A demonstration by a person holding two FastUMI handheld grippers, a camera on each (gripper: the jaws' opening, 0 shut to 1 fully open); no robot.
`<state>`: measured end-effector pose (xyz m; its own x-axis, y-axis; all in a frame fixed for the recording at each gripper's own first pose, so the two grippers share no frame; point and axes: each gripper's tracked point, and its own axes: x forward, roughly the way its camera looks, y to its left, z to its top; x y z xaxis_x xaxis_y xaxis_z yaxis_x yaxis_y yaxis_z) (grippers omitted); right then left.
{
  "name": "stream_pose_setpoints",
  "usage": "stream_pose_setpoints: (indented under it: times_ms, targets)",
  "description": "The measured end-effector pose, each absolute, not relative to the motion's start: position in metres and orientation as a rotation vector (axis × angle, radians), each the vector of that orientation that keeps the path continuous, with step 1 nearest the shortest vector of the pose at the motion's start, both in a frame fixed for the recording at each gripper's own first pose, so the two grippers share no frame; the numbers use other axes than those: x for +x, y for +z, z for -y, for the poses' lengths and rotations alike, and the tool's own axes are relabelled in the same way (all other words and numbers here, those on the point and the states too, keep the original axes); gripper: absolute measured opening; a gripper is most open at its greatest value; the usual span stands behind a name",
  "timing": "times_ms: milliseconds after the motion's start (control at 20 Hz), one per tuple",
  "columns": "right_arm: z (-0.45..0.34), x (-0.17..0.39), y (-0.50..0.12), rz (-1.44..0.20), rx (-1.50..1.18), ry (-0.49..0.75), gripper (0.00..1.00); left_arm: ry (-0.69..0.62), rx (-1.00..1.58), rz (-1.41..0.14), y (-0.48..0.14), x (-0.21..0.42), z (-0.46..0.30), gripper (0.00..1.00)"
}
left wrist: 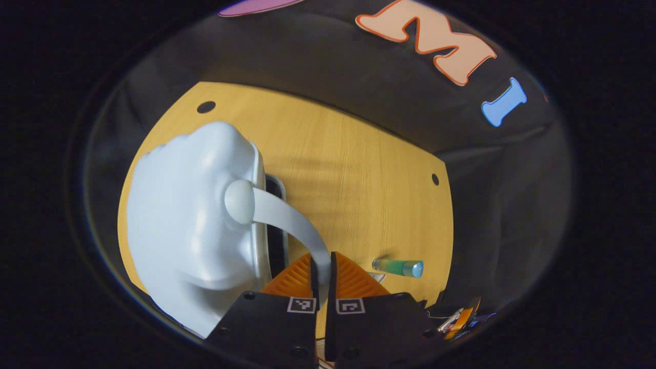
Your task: First open the suitcase, pack the skin care products into it, and then close the suitcase.
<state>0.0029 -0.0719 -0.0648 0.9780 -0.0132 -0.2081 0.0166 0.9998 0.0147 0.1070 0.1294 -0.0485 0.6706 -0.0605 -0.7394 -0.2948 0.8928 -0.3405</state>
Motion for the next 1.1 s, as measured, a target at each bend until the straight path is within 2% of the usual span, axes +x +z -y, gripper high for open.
stream_pose_setpoints:
  times_ms: [50, 150, 350, 650, 1100]
  targets:
    - [0.068, 0.005, -0.065, -0.210, 0.017, -0.007, 0.98, 0.144, -0.463, -0.808, -0.035, 0.101, -0.135, 0.03]
    - [0.061, 0.010, -0.066, -0.211, 0.023, 0.009, 0.98, 0.152, -0.462, -0.770, -0.012, 0.083, -0.151, 0.00]
    - [0.041, 0.022, -0.064, -0.194, 0.025, 0.041, 0.98, 0.197, -0.477, -0.688, 0.030, 0.046, -0.195, 0.00]
    - [0.009, 0.037, -0.061, -0.181, 0.028, 0.082, 0.98, 0.374, -0.396, -0.607, 0.070, -0.038, -0.294, 0.00]
    - [-0.030, 0.045, -0.050, -0.142, 0.020, 0.086, 0.98, 0.554, -0.399, -0.563, 0.045, -0.124, -0.401, 0.00]
